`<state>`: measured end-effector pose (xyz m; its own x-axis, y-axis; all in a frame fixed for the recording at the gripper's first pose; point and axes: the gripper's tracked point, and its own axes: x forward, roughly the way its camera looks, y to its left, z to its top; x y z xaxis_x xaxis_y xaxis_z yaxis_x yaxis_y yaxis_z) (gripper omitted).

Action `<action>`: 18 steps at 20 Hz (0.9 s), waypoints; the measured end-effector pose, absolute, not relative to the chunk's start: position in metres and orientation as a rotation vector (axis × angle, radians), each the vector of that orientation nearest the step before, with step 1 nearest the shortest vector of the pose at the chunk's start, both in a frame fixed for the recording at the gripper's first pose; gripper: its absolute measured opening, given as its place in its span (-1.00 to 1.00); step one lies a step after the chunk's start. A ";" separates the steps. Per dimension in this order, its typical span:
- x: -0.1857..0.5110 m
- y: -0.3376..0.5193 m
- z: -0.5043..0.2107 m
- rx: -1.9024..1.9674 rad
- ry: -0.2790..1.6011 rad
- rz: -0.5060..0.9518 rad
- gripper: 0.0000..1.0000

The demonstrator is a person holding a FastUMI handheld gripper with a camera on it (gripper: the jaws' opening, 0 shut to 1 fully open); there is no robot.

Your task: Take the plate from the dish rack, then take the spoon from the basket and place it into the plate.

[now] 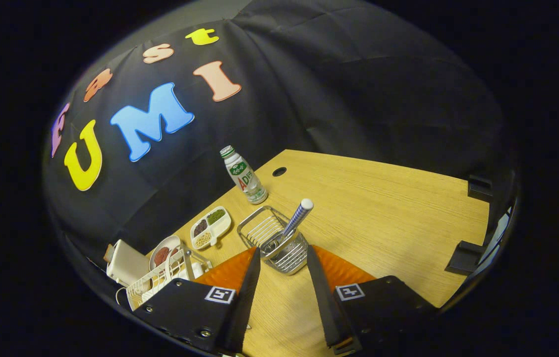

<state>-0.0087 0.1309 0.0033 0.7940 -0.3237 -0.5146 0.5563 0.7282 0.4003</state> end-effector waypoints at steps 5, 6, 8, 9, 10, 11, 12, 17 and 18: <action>0.012 0.113 -0.005 0.609 0.416 -0.571 0.19; 0.015 0.109 -0.005 0.611 0.411 -0.578 0.18; 0.021 0.105 -0.007 0.615 0.405 -0.592 0.18; 0.022 0.102 -0.009 0.615 0.407 -0.601 0.18; 0.027 0.098 -0.010 0.625 0.403 -0.590 0.18; 0.026 0.097 -0.010 0.619 0.408 -0.603 0.04; 0.026 0.094 -0.014 0.615 0.419 -0.609 -0.10; 0.039 0.097 -0.010 0.616 0.399 -0.580 -0.56; 0.049 0.104 0.001 0.637 0.347 -0.533 -0.56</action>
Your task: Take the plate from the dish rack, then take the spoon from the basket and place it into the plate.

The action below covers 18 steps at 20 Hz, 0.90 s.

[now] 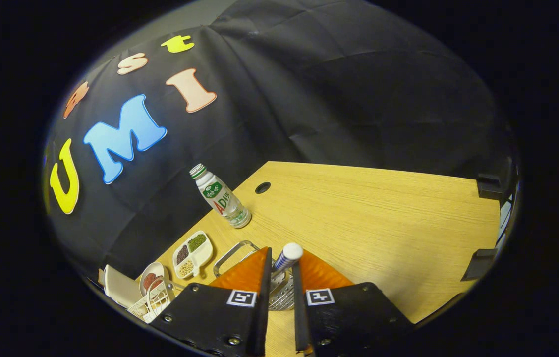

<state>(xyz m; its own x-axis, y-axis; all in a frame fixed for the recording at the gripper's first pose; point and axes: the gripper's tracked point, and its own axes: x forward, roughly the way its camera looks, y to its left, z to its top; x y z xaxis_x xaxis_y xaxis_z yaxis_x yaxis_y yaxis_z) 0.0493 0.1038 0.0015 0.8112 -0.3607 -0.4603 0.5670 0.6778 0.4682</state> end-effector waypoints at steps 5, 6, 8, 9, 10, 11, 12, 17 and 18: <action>0.056 0.110 0.009 0.553 0.380 -0.524 -0.83; 0.055 0.111 0.011 0.539 0.384 -0.521 -0.83; 0.059 0.115 0.013 0.511 0.390 -0.515 -0.83; 0.061 0.117 0.014 0.493 0.394 -0.511 -0.83; 0.062 0.119 0.017 0.472 0.398 -0.506 -0.83; 0.063 0.120 0.019 0.455 0.402 -0.499 -0.83; 0.065 0.123 0.021 0.431 0.411 -0.495 -0.83; 0.073 0.132 0.037 0.275 0.437 -0.451 -0.84; 0.075 0.134 0.043 0.241 0.437 -0.443 -0.84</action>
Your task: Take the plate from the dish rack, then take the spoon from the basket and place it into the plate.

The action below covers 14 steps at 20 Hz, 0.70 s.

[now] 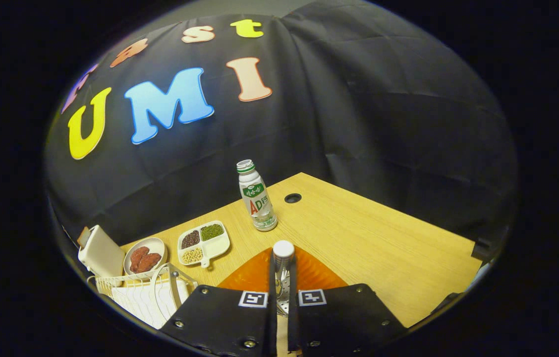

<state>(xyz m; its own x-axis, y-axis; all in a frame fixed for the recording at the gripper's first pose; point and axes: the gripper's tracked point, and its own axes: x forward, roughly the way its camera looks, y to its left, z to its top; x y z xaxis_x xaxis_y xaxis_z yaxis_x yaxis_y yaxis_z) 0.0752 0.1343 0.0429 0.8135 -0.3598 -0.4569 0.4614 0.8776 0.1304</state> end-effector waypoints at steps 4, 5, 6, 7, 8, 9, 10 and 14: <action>0.078 0.144 0.072 0.134 0.419 -0.413 -0.83; 0.079 0.146 0.077 0.113 0.416 -0.409 -0.83; 0.077 0.148 0.084 0.092 0.415 -0.408 -0.83; 0.076 0.150 0.092 0.074 0.408 -0.405 -0.83; 0.074 0.152 0.100 0.056 0.403 -0.404 -0.83; 0.072 0.155 0.108 0.040 0.397 -0.398 -0.83; 0.070 0.158 0.115 0.021 0.391 -0.393 -0.83; 0.057 0.181 0.145 -0.067 0.371 -0.352 -0.83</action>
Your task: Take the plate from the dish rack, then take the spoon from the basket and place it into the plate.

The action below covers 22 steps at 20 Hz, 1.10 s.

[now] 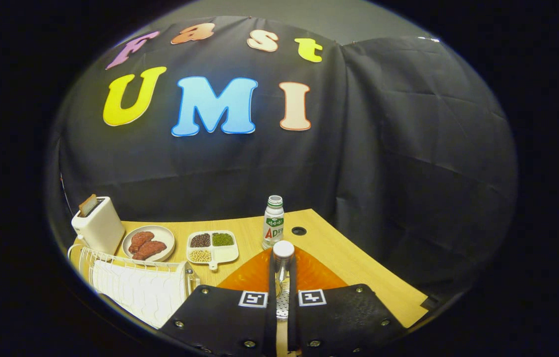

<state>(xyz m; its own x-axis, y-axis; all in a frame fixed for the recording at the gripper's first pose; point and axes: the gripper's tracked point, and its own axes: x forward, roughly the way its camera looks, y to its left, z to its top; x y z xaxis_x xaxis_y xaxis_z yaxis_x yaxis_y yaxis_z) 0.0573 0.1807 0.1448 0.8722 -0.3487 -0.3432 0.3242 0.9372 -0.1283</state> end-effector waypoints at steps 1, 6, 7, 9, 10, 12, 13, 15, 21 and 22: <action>0.054 0.189 0.152 -0.084 0.364 -0.337 -0.83; 0.033 0.249 0.180 -0.140 0.333 -0.224 -0.83; 0.029 0.263 0.184 -0.152 0.326 -0.192 -0.83; 0.017 0.295 0.188 -0.174 0.320 -0.124 -0.83; 0.012 0.311 0.189 -0.178 0.320 -0.087 -0.83; -0.002 0.344 0.183 -0.184 0.325 -0.014 -0.83; -0.010 0.360 0.180 -0.185 0.329 0.021 -0.83; -0.024 0.389 0.173 -0.178 0.340 0.080 -0.83; -0.061 0.450 0.147 -0.159 0.386 0.195 -0.84; -0.066 0.457 0.142 -0.159 0.397 0.205 -0.83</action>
